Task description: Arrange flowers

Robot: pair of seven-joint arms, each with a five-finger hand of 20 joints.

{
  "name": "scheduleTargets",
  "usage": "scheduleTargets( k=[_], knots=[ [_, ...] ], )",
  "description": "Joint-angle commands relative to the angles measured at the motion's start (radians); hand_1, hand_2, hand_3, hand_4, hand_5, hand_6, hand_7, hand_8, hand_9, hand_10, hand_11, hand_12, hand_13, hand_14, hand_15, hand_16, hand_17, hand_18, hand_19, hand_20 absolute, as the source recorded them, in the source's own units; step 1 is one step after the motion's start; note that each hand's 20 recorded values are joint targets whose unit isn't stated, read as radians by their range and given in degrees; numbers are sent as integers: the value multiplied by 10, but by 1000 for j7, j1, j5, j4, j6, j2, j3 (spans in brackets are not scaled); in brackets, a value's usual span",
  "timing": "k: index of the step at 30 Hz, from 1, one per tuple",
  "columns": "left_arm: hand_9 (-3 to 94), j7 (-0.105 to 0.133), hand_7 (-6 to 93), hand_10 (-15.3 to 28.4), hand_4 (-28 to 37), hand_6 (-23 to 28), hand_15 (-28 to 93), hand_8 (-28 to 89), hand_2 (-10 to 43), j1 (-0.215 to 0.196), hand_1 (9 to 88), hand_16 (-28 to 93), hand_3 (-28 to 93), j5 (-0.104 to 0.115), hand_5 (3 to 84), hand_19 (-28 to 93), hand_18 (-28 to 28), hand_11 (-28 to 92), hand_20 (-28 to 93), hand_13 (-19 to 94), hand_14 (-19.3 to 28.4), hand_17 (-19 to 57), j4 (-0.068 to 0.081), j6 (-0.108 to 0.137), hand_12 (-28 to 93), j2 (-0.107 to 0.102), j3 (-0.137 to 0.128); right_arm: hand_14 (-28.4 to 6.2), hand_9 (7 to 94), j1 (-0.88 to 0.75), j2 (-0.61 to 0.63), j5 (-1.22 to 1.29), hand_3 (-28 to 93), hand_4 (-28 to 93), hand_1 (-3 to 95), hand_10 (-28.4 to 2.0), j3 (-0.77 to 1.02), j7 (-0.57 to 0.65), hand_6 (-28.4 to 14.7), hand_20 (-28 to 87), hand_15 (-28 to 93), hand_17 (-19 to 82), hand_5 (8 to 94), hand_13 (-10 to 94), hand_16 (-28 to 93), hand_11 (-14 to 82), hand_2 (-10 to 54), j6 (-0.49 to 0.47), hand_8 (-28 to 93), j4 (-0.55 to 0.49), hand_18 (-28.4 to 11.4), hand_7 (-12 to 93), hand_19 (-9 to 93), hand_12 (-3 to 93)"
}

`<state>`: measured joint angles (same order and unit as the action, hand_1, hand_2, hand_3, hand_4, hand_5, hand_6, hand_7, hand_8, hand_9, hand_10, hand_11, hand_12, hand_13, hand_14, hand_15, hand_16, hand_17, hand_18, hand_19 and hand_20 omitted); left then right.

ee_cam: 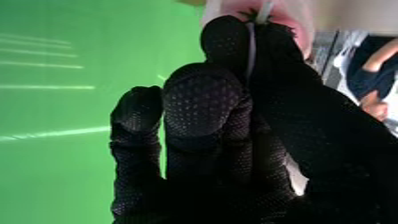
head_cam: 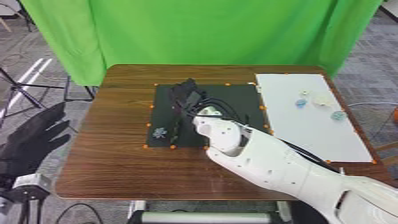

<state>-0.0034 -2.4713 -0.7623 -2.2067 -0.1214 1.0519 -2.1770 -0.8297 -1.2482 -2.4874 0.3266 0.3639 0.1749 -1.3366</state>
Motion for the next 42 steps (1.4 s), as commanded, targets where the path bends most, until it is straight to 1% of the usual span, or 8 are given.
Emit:
scheduleTargets(
  k=[1,8,11,16,21,24,32,42],
  knots=[
    [155,-3,162,78,-283,5,73,-84,-66,30,236,116,672,9,206,317,176,55,100,111,105,-133,12,5,240,-31,-8,11,852,33,-29,-17,837,-271,515,-53,-23,36,23,561,550,327,713,816,453,200,-95,-11,-2,51,-191,496,798,532],
    [155,-14,162,78,-283,5,73,-84,-66,43,234,115,675,12,206,317,176,53,99,111,105,-133,22,3,240,-39,5,5,854,16,-36,-8,804,-281,506,-49,-6,48,25,560,556,321,718,806,444,167,-95,-52,-8,57,-190,456,793,501],
    [155,-14,162,78,-283,5,72,-84,-66,40,234,115,675,10,206,317,176,54,99,111,105,-133,21,0,241,-34,4,-5,848,7,-36,5,777,-282,490,-51,1,47,22,562,584,314,710,794,389,150,-95,-70,-14,45,-190,429,789,494],
    [155,-19,162,78,-283,5,74,-84,-67,38,235,116,677,9,206,317,176,55,99,111,105,-134,18,-2,241,-33,2,-9,842,-11,-27,5,762,-282,463,-51,8,30,21,562,590,305,705,786,377,142,-95,-89,-18,9,-190,421,785,486],
    [155,-18,162,77,-283,5,74,-84,-67,40,235,116,678,8,206,317,176,55,100,111,105,-133,19,-1,241,-34,4,-14,817,-7,-17,13,757,-283,432,-54,-1,41,27,566,601,292,684,773,371,179,-95,-90,-21,-16,-194,415,782,443],
    [156,-22,161,78,-283,6,74,-84,-66,41,236,115,677,9,206,317,176,55,100,112,105,-134,20,-2,240,-34,5,-18,793,-7,-17,-1,757,-283,412,-62,7,43,25,569,612,285,671,763,367,231,-95,-92,-31,-16,-195,405,780,382],
    [155,-18,161,78,-283,5,74,-83,-64,35,237,116,676,7,207,317,176,56,100,111,105,-134,18,2,239,-31,4,-24,734,9,-22,-24,811,-283,368,-70,18,52,36,572,647,261,616,721,367,273,-95,-86,-52,-5,-195,353,775,363],
    [155,-18,160,78,-283,6,74,-83,-62,35,237,115,675,7,207,317,176,57,100,111,105,-134,19,3,239,-29,5,-24,686,18,-16,-35,826,-283,361,-75,12,73,39,572,666,243,602,687,359,303,-95,-104,-81,-22,-194,346,767,350]
  ],
)
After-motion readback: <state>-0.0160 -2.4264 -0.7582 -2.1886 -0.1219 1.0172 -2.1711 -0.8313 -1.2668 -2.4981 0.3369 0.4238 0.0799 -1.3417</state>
